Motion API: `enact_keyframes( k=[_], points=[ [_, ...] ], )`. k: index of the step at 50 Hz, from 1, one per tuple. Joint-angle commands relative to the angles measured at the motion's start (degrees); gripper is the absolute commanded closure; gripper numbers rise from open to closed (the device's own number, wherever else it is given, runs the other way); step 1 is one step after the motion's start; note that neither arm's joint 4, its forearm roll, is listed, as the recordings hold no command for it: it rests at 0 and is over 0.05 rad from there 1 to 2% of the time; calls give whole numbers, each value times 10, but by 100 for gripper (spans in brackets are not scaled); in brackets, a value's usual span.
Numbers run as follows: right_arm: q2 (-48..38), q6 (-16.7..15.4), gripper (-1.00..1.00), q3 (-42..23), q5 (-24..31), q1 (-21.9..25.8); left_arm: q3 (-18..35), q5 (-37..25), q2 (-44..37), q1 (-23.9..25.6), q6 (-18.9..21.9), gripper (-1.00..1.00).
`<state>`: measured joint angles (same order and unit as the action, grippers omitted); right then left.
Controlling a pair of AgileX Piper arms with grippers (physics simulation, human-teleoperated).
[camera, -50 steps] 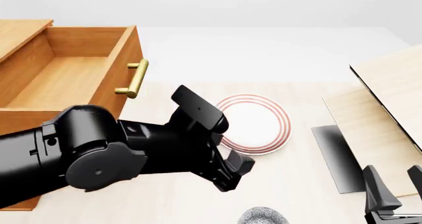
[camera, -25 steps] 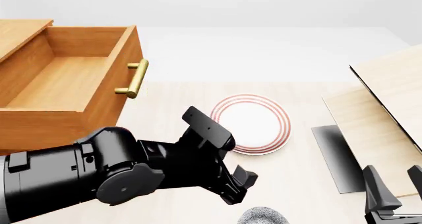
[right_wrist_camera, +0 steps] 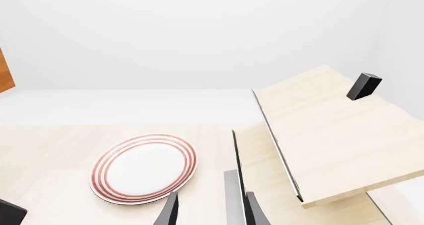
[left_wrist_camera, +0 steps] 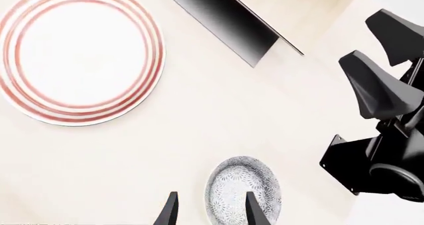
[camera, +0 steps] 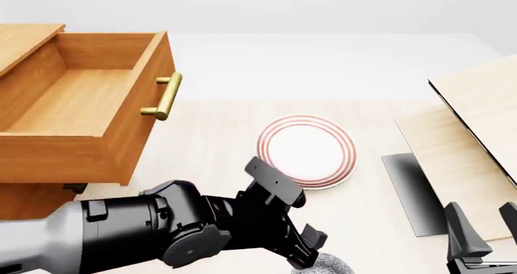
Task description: Open the top drawer of the cabinet and put the bowl in it.
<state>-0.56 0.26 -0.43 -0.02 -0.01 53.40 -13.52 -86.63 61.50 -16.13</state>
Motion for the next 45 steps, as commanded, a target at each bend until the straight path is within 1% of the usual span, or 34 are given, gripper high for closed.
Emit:
enact_keyframes(
  k=[1,5,21,29,36,45],
  points=[
    [1,-1,-100,1,0,0,-18,32,-24,4,-15,-100],
    [1,-1,-100,1,0,0,-13,40,-46,12,-21,-100],
    [1,-1,-100,1,0,0,-31,72,-68,11,-34,-100],
    [1,-1,-100,1,0,0,-30,78,-86,14,-34,-100],
    [1,-1,-100,1,0,0,-23,89,-112,24,-44,-100],
    [1,-1,-100,1,0,0,-31,105,-121,24,-53,-100]
  ],
)
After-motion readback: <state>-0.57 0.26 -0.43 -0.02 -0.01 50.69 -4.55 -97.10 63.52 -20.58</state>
